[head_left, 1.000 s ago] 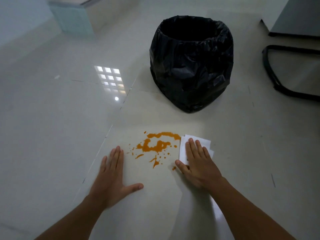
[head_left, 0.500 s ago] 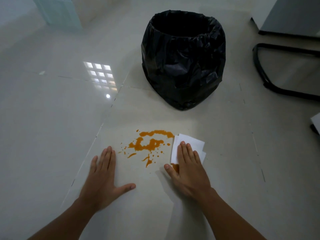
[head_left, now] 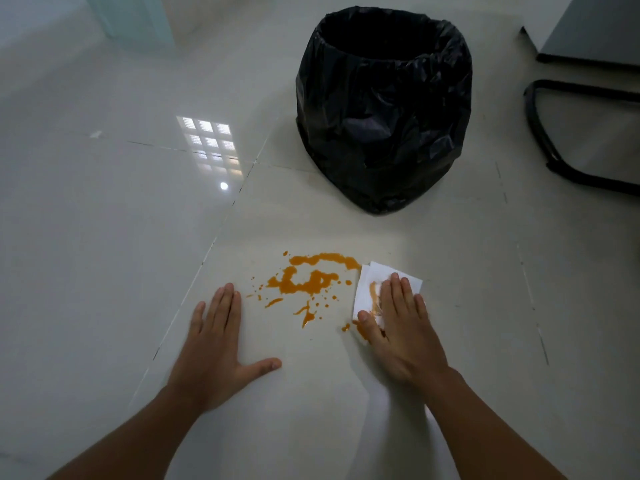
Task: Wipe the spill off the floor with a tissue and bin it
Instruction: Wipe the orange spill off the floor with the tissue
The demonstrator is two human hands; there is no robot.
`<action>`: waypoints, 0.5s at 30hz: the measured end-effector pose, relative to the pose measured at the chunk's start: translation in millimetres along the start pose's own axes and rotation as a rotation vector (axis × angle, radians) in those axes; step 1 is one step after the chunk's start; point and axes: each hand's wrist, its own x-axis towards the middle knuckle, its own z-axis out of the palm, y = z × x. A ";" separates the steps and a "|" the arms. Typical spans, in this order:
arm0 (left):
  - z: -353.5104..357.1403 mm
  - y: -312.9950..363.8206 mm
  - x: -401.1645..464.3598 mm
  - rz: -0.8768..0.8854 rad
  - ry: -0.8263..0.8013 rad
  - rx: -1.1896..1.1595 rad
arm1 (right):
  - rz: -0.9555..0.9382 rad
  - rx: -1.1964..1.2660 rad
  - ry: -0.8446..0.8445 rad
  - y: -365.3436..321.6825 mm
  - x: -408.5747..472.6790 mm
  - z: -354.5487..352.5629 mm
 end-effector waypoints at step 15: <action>-1.7 0.3 -1.2 -0.014 0.006 -0.055 | -0.006 -0.004 0.009 -18.9 -0.3 10.5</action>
